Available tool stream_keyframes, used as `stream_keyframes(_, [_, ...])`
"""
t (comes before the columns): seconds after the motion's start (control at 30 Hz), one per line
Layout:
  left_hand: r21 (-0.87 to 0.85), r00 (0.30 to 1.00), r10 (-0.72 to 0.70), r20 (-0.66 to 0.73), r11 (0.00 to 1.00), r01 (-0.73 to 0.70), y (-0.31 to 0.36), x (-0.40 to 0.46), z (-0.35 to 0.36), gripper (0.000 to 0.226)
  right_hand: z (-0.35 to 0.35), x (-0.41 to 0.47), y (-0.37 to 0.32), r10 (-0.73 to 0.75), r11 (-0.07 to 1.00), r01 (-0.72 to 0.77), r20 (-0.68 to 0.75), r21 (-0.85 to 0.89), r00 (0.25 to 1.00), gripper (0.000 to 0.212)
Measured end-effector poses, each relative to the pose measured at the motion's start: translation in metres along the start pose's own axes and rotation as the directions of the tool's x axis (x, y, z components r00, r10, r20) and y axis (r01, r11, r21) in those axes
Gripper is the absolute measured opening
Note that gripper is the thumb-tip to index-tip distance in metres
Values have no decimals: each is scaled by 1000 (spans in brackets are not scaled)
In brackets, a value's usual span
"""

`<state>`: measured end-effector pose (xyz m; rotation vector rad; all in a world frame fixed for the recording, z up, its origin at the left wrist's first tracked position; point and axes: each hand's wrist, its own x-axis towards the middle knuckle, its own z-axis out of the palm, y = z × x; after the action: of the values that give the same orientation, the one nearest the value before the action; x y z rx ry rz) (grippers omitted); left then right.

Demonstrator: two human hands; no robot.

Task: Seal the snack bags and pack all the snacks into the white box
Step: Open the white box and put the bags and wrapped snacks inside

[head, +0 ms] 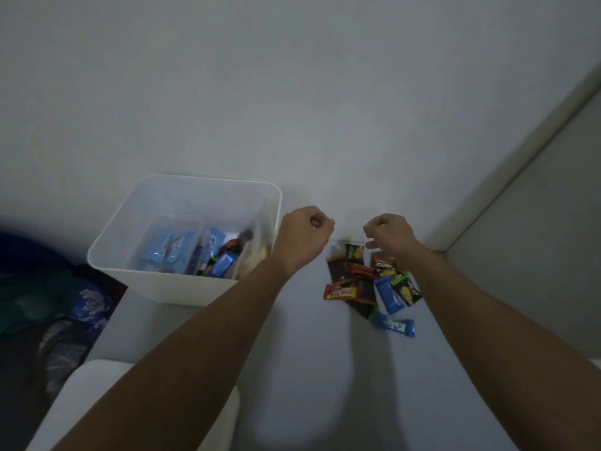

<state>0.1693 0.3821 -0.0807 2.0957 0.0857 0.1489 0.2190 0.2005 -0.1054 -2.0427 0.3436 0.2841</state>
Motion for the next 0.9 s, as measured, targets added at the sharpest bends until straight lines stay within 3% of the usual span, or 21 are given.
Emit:
stream_keyframes(0.13, [138,974,-51,221,990,21,-20,-10,64,27,-39,-1,59,35,956,-35,-5,-290,999,28])
stream_keyframes(0.23, [316,922,-78,379,947,-50,-43,-17,97,47,-55,-4,92,14,864,35,95,-502,995,21])
stream_keyframes(0.3, [419,889,-119,442,904,-87,-58,-21,115,80,-60,-1,114,29,867,74,198,-493,980,45])
stream_keyframes(0.37, [544,873,-153,463,827,-144,-72,-24,130,105,-59,3,133,-7,799,176,283,-575,959,87])
stream_keyframes(0.43, [643,851,-169,498,731,-231,-81,-27,142,118,-50,7,148,-20,682,271,353,-679,935,117])
stream_keyframes(0.5, [676,820,-200,537,684,-276,-90,-27,152,121,-39,11,161,9,579,327,407,-747,913,128])
stream_keyframes(0.6, [689,775,-255,579,660,-298,-102,-26,163,113,-29,14,178,-5,472,394,445,-788,896,125])
stream_keyframes(0.7, [692,801,-235,551,665,-281,-113,-30,167,96,-30,15,187,-76,395,424,431,-815,899,108])
stream_keyframes(0.8, [686,866,-119,486,666,-293,-119,-34,168,82,-32,17,192,-217,412,458,403,-788,889,83])
stream_keyframes(0.9, [627,898,0,439,716,-306,-118,-33,167,66,-30,16,195,-268,499,451,364,-740,892,64])
